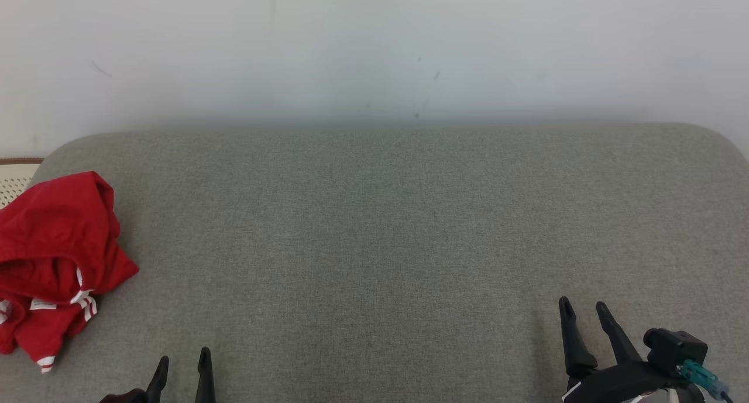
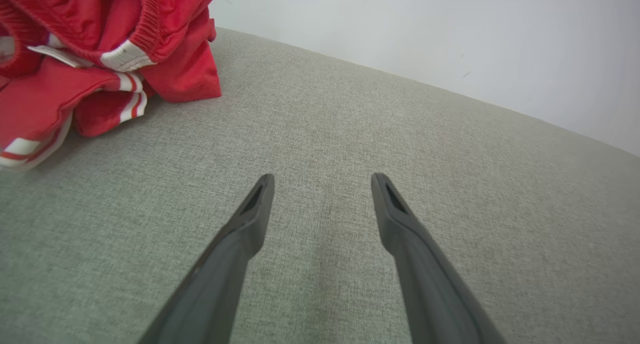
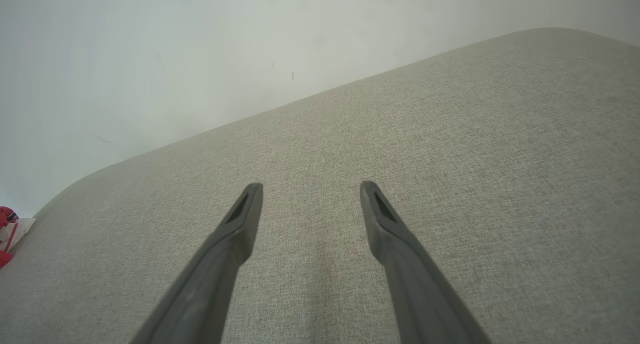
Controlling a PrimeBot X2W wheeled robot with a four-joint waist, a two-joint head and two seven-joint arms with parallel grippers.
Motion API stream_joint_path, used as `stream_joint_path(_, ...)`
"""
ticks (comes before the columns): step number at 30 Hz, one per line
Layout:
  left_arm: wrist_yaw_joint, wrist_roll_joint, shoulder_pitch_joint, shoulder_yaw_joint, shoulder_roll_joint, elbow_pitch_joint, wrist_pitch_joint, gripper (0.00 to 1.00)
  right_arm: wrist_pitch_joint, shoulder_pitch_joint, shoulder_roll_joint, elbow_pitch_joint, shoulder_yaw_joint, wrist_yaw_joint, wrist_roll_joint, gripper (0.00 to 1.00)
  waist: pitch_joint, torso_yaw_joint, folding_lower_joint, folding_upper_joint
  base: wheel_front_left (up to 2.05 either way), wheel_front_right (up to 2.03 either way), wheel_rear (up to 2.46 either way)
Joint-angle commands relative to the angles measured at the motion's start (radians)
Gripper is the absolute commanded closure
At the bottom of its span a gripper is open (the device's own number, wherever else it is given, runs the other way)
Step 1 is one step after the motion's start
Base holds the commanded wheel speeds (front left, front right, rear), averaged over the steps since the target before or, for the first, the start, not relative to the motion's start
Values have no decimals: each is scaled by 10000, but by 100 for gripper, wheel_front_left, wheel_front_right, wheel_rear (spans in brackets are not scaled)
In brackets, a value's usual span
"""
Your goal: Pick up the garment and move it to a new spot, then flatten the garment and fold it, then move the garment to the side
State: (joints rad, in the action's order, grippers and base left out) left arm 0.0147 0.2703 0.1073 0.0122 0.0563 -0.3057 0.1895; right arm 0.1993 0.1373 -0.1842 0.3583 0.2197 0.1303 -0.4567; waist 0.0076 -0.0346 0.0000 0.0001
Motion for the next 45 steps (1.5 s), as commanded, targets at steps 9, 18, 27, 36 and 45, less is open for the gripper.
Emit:
stream_joint_path(9, 405, -873, -142, -99, 198, 106, 281, 0, 236, -98, 37, 49, -99, 6, 1093, 0, -45, -67, 0, -1, 0, 0, 0)
stream_joint_path(18, 691, -1563, -199, -163, 250, 189, 466, 0, 424, -109, 4, 96, -42, 6, 1855, 0, -56, -129, 0, -1, 0, 0, 0)
stream_joint_path(27, 890, -2194, -275, -138, 259, 395, 646, 0, 566, -109, 12, -87, -60, 7, 2605, 0, -69, -218, 0, -1, 0, 0, 0)
stream_joint_path(36, 962, -2589, -288, -81, 231, 448, 774, 0, 671, -188, 63, -324, -121, 7, 3118, 0, -113, -246, 0, -1, 0, 0, 0)
stream_joint_path(45, 911, -2561, -364, 11, 190, 465, 774, 0, 671, -248, 135, -384, -234, 7, 3140, 0, -110, -237, 0, -1, 0, 0, 0)
